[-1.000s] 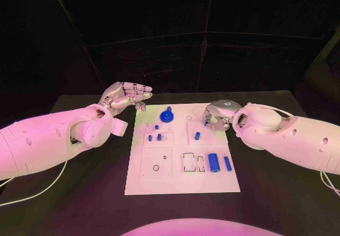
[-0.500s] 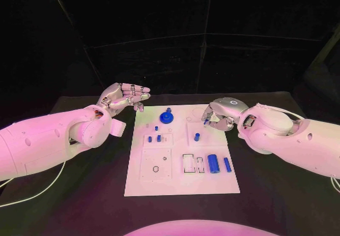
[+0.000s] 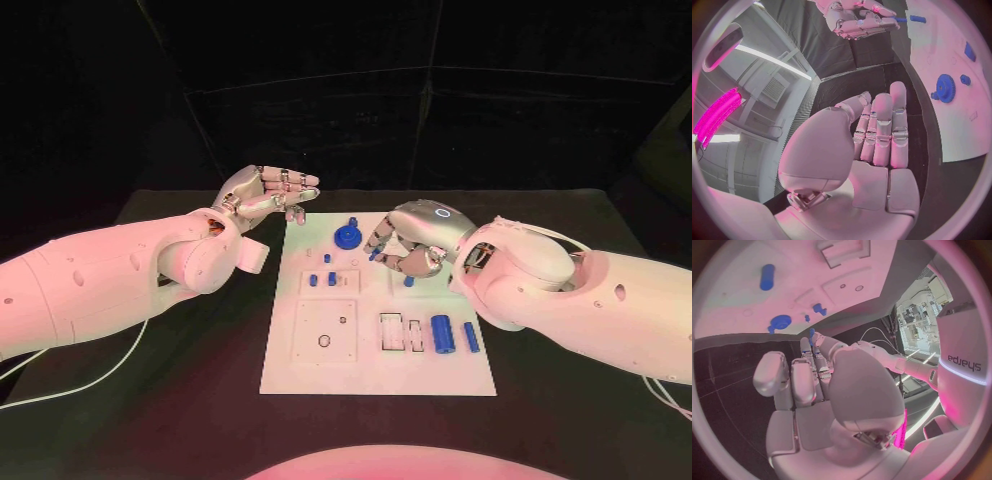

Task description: Assemble the parts on the task board

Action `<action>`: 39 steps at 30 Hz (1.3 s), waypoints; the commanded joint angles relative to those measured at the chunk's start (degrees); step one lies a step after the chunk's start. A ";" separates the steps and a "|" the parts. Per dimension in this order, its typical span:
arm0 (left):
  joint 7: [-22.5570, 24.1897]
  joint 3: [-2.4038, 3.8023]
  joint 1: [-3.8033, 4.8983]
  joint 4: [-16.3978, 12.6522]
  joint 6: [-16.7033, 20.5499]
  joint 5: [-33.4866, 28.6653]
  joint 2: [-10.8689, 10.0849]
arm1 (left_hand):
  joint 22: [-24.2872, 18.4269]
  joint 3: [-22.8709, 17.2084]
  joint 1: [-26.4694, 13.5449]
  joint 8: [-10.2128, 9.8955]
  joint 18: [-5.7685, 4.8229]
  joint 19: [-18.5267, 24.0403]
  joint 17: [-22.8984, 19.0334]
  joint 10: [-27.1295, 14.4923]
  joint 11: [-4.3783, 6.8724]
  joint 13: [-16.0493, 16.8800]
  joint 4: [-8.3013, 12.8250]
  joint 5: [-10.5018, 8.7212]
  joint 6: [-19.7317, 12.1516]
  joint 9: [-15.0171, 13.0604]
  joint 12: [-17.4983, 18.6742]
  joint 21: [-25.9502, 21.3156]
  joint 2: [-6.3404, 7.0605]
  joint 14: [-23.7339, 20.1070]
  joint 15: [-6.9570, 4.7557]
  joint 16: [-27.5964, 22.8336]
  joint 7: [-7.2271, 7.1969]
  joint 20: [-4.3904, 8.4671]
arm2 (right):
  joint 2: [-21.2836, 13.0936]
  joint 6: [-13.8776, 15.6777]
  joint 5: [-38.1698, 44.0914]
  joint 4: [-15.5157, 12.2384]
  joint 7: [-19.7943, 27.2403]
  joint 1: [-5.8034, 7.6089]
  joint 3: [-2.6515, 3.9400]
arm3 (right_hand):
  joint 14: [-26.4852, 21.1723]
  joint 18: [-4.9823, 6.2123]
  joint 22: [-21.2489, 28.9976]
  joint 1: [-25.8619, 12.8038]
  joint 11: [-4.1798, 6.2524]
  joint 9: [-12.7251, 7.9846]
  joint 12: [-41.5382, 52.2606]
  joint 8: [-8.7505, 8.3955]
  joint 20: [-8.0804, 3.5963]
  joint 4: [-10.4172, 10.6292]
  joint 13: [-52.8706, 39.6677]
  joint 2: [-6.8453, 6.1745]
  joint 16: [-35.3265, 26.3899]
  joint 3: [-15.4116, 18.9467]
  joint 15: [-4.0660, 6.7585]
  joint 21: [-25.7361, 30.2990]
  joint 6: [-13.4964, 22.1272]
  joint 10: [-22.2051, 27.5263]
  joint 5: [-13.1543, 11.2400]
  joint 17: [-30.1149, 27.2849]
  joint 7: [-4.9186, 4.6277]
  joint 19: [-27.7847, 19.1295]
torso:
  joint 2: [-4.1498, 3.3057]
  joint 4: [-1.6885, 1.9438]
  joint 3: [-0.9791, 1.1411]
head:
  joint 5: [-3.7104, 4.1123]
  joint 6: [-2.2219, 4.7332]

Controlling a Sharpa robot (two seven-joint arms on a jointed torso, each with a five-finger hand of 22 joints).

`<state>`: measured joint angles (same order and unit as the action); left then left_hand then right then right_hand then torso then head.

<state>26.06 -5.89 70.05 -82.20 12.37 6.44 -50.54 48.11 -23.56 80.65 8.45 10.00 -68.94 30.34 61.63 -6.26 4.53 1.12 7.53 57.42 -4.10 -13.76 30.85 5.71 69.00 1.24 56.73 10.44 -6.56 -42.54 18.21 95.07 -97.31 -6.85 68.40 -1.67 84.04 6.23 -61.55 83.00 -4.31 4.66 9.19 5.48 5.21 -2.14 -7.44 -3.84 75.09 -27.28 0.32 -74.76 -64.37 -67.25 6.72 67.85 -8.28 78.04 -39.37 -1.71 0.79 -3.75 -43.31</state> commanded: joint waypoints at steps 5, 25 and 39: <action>-0.01 0.06 0.09 -0.02 -0.85 -0.29 0.53 | -0.10 0.12 0.00 0.19 0.39 0.24 -0.11 -0.36 -0.23 -0.10 0.22 0.01 -0.07 0.10 -0.26 -0.39 -0.06 -0.49 -0.03 -0.23 0.39 -0.05 | 3.77 -2.77 -0.42 0.54 1.79 -0.70 -1.70 | 2.36 -0.77 -0.06 -0.16 -0.08 -0.10 -0.26 -0.27 0.18 0.02 0.07 -0.30 0.16 -0.28 0.24 -0.37 -0.07 -0.23 0.17 -0.07 -0.29 0.37 | 0.00 -0.11 -0.03 | -1.64 -0.61; -0.11 0.06 0.12 -0.01 -1.06 -0.29 1.39 | -0.12 0.15 -0.07 0.18 0.38 0.27 -0.13 -0.43 -0.27 -0.11 0.22 0.01 -0.14 0.10 -0.29 -0.42 -0.05 -0.53 0.01 -0.23 0.42 -0.08 | 8.13 -6.66 2.66 4.32 1.35 -4.82 -4.22 | 2.35 -0.77 -0.10 -0.45 -0.13 -0.12 -0.37 -0.36 0.21 -0.04 0.12 -0.45 0.19 -0.33 0.20 -0.41 0.00 -0.18 0.02 -0.08 -0.34 0.35 | -0.02 -0.11 0.07 | -3.44 -1.69; -0.31 0.06 0.12 0.03 -1.32 -0.29 1.44 | -0.12 0.15 -0.07 0.18 0.38 0.27 -0.13 -0.43 -0.27 -0.11 0.22 0.01 -0.14 0.10 -0.29 -0.42 -0.05 -0.53 0.01 -0.23 0.42 -0.08 | 8.97 -6.80 3.80 4.91 0.47 -5.38 -4.24 | 2.33 -0.76 -0.05 -0.59 -0.14 -0.13 -0.41 -0.40 0.22 -0.06 0.14 -0.52 0.13 -0.34 0.18 -0.39 0.02 -0.17 -0.03 -0.21 -0.35 0.31 | -0.07 -0.03 0.00 | -3.54 -1.98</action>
<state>25.71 -5.88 70.08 -82.13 11.80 6.42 -49.12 48.07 -23.56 80.65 8.45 9.74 -68.94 30.29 61.43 -6.46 4.50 1.11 7.53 57.41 -4.08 -13.76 30.62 5.71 69.00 1.25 56.74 10.45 -6.55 -33.68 11.96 97.84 -92.41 -5.95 63.05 -5.90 84.04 6.23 -61.59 82.70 -4.32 4.56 9.18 5.47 5.22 -2.17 -7.27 -4.14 75.09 -27.27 0.32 -74.99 -64.35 -67.24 6.68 67.69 -8.29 78.04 -39.41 -1.79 0.82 -7.27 -45.24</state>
